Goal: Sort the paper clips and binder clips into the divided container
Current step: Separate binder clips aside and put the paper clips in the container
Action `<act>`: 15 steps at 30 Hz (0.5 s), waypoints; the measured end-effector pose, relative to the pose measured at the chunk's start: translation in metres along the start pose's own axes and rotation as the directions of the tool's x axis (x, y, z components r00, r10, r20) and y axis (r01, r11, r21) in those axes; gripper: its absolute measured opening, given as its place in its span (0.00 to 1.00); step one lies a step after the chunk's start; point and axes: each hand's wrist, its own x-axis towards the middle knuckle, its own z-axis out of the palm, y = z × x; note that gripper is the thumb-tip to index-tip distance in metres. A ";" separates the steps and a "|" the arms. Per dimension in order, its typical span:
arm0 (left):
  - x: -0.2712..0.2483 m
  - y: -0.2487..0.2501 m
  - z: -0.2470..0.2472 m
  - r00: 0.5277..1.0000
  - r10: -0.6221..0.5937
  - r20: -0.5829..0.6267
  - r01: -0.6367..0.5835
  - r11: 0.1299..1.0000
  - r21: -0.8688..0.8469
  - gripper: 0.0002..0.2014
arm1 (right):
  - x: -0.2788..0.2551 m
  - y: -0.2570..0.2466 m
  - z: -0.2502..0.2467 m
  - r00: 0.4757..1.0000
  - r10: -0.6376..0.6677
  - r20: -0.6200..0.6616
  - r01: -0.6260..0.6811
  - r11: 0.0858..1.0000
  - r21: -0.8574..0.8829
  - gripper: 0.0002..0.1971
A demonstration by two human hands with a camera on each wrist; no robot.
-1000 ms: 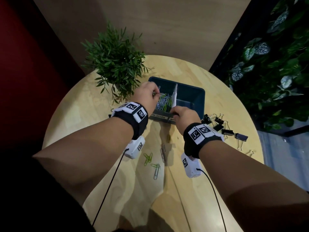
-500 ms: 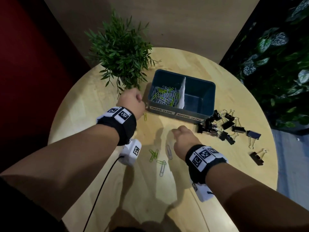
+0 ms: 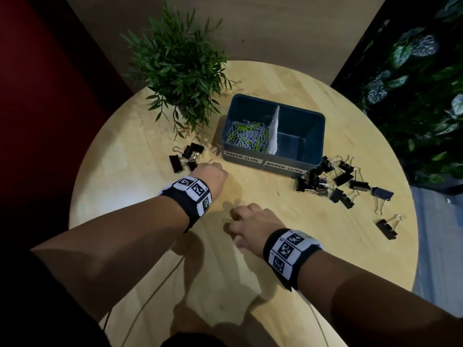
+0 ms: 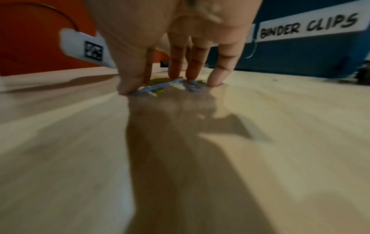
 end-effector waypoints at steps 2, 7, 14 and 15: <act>0.000 0.002 0.001 1.000 0.008 0.010 -0.008 1.000 -0.016 0.21 | -0.001 0.014 -0.003 0.998 0.067 0.002 -0.067 0.992 0.107 0.18; -0.001 0.001 0.009 0.992 -0.030 -0.119 0.005 0.979 -0.205 0.22 | -0.008 0.040 -0.011 0.962 0.273 -0.027 -0.242 0.891 0.384 0.14; 0.006 -0.014 0.006 0.995 -0.068 -0.068 0.051 0.975 -0.218 0.29 | -0.016 0.043 -0.011 0.875 0.474 0.101 -0.476 0.801 0.365 0.25; 0.007 -0.010 0.007 0.998 -0.039 -0.054 0.027 0.976 -0.214 0.28 | -0.014 0.041 -0.009 0.875 0.471 0.110 -0.476 0.798 0.369 0.25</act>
